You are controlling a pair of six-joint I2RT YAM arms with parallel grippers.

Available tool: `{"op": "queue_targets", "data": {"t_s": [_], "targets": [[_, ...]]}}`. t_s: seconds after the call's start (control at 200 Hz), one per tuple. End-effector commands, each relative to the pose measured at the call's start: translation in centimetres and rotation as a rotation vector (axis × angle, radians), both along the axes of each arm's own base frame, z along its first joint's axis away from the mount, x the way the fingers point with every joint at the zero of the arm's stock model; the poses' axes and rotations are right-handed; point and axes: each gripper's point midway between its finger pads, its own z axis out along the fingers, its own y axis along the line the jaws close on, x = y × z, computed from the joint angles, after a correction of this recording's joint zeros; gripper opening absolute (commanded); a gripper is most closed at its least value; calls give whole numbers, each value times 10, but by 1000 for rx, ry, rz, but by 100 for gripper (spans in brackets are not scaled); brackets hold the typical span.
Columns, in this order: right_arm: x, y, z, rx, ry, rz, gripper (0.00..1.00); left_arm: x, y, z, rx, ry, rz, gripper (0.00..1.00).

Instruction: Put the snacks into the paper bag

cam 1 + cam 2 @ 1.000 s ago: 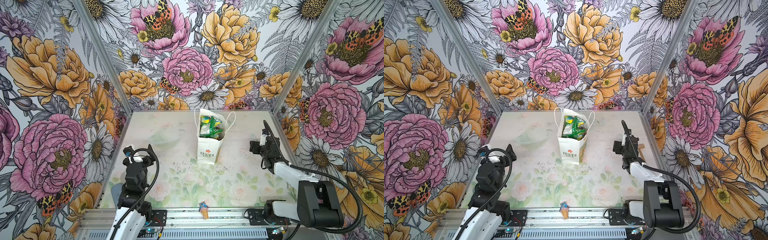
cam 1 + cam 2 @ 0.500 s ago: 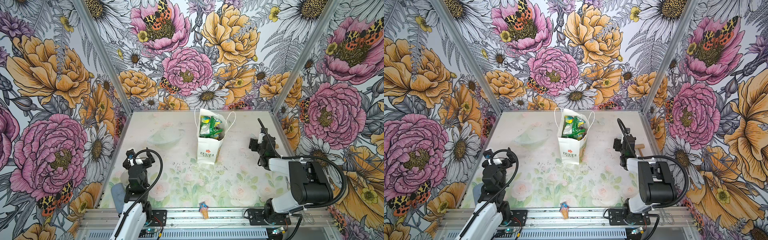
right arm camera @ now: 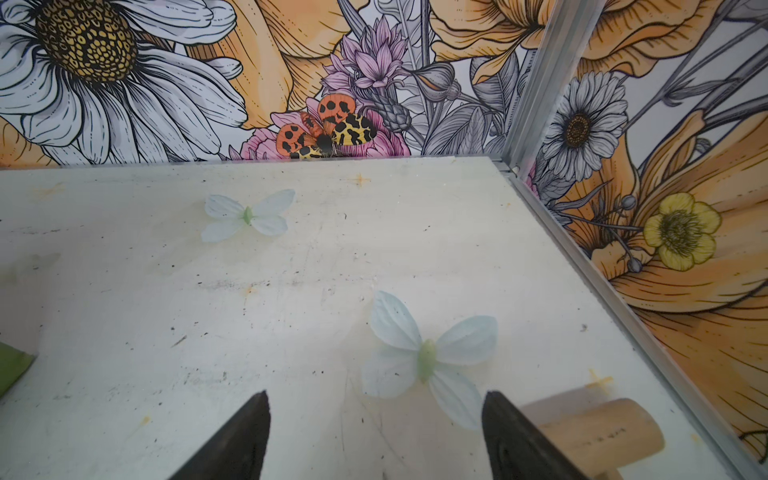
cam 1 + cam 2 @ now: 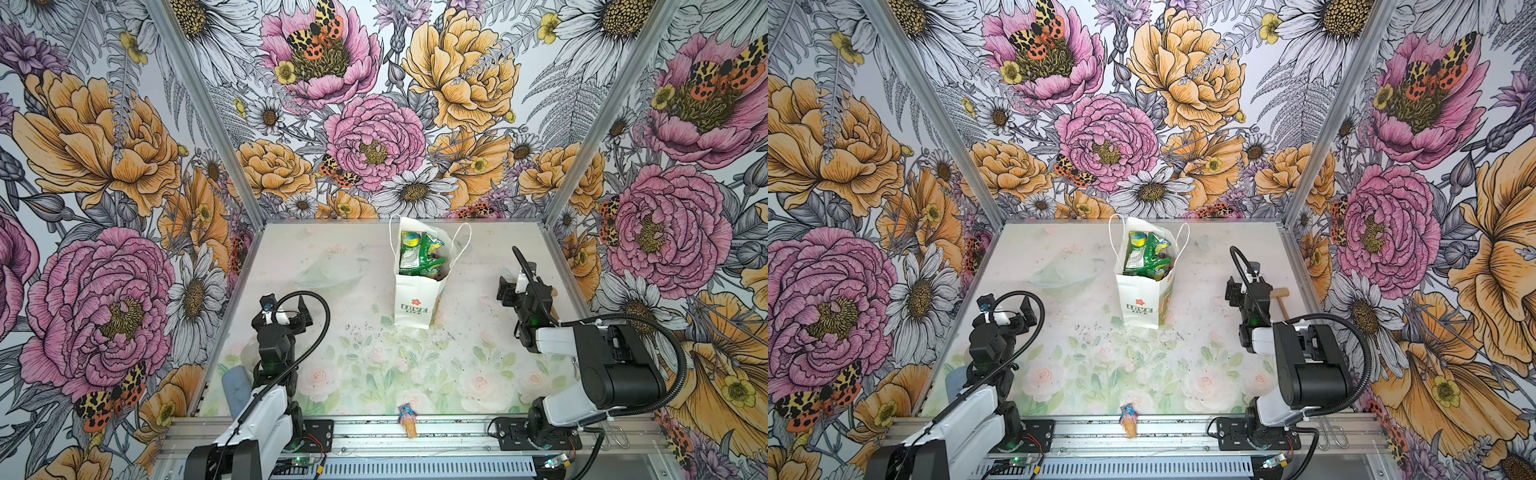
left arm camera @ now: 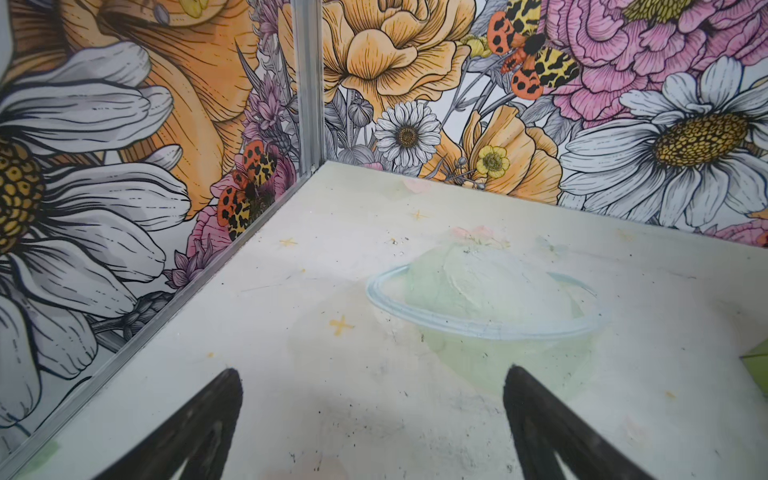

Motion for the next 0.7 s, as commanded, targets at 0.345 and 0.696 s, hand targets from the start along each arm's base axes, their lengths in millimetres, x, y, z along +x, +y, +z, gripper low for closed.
{"op": "queue_targets", "data": {"t_s": [0.345,0.696], "targets": [[4,1,9,-9,-43,9,100,35,-11,27,1,-83,-98,99],[3,1,8,-10,-41,9,100,66,-20,23,-15,-134,-161,99]]}}
